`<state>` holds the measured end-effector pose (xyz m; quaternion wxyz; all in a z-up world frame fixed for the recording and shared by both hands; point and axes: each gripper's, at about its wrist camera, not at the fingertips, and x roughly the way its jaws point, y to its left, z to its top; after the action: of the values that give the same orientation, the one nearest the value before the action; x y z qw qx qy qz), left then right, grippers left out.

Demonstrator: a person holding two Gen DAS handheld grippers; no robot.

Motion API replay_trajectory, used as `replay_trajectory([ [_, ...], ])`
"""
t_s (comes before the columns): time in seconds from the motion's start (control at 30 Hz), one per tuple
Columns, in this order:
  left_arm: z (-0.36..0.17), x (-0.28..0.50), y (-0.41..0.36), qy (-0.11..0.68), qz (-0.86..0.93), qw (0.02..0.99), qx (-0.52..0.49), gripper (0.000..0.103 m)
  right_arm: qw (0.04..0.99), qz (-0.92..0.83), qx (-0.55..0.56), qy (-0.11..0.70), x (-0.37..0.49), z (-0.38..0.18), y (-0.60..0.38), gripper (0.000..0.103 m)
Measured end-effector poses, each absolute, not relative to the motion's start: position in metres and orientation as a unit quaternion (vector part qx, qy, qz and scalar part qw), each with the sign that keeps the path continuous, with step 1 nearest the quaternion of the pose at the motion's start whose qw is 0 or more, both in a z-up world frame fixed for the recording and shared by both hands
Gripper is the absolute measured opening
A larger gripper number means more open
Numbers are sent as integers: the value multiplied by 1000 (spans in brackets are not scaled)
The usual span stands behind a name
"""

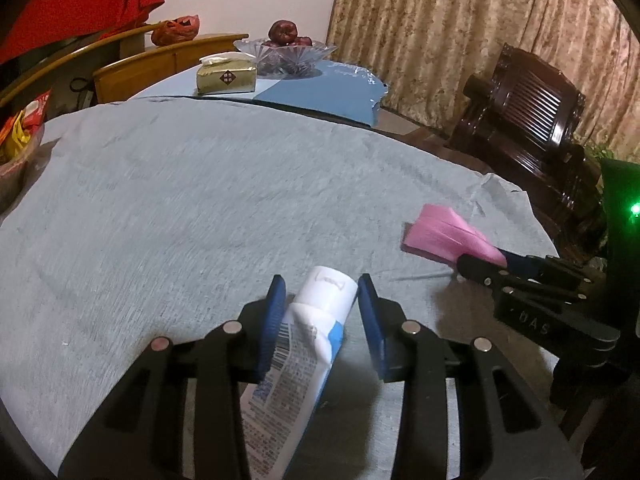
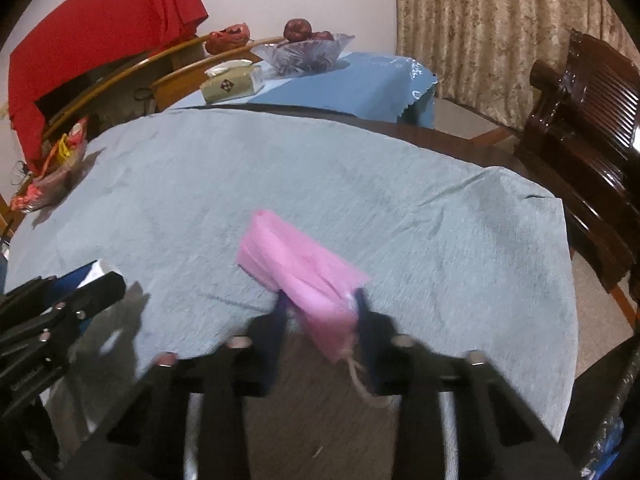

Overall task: Collect trash
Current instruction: 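Close the left tool on the white tube while the right grips the pink mask, then carry the tube and pink mask over the bin with both tools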

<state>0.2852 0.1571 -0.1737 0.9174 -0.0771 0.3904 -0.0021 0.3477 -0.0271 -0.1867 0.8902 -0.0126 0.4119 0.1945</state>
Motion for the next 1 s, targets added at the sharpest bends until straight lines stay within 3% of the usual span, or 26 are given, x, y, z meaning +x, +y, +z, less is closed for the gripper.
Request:
replay_trajectory([
  [0.13,-167,283,153,386,-7,919,-77,36,895,201,-8,397,335,-176,-30,14],
  [0.53,-138,272,130,365,-39,927,-73,31,914,203,27,351,301,-125,-50,14],
  [1.0,-157,261,137,380,-36,921,-76,28,910,201,34,362,295,-133,-55,14],
])
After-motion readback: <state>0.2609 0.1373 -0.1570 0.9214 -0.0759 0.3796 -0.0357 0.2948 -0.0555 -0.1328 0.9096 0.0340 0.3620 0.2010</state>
